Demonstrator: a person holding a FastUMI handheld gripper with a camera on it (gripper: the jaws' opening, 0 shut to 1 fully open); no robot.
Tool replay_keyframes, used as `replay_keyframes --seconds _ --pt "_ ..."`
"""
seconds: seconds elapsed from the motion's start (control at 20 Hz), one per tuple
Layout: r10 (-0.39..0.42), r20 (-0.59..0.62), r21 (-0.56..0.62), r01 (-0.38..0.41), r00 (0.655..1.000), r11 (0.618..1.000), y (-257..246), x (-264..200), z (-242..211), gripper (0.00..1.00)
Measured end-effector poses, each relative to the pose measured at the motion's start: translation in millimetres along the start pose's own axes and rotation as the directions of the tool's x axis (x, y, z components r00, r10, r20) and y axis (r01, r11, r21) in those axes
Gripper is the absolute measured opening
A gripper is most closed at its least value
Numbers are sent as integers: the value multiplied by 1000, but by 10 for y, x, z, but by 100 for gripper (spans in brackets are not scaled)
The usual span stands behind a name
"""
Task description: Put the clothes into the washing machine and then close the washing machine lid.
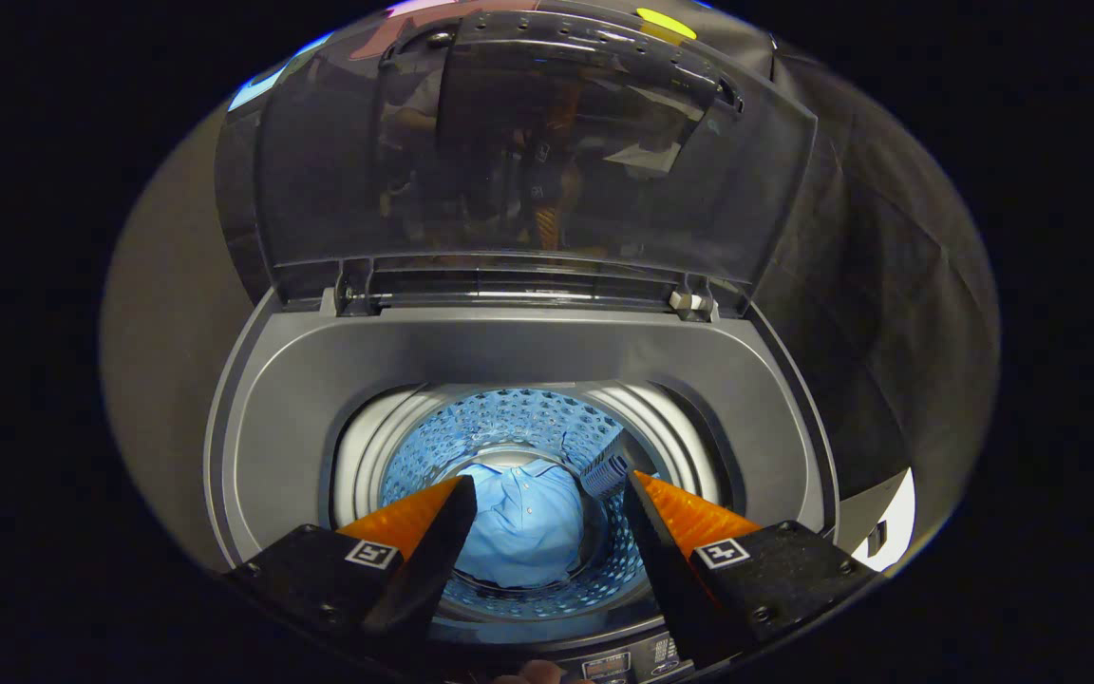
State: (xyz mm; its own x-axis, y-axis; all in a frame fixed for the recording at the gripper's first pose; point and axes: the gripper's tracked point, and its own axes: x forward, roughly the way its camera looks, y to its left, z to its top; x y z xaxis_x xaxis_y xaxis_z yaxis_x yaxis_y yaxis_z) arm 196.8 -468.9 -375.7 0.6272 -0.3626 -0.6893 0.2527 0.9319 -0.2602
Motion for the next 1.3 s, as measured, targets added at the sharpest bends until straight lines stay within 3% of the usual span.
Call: replay_keyframes --seconds 0.2,0.4,0.55,0.7,0.85,1.0,1.3 --pt "-30 62 29 29 998 999 -142 -69 200 97" --pt "-19 161 120 -1 987 993 -209 -280 551 97" --pt "-32 218 99 10 975 995 -299 -475 834 97" --pt "28 330 102 -65 944 993 -213 -711 1292 97" --pt "47 432 71 -86 901 994 -255 -928 1736 97" --pt "33 480 56 -68 877 996 -342 -1074 2007 97" --pt "46 535 88 -109 843 990 -398 -1211 2729 97"
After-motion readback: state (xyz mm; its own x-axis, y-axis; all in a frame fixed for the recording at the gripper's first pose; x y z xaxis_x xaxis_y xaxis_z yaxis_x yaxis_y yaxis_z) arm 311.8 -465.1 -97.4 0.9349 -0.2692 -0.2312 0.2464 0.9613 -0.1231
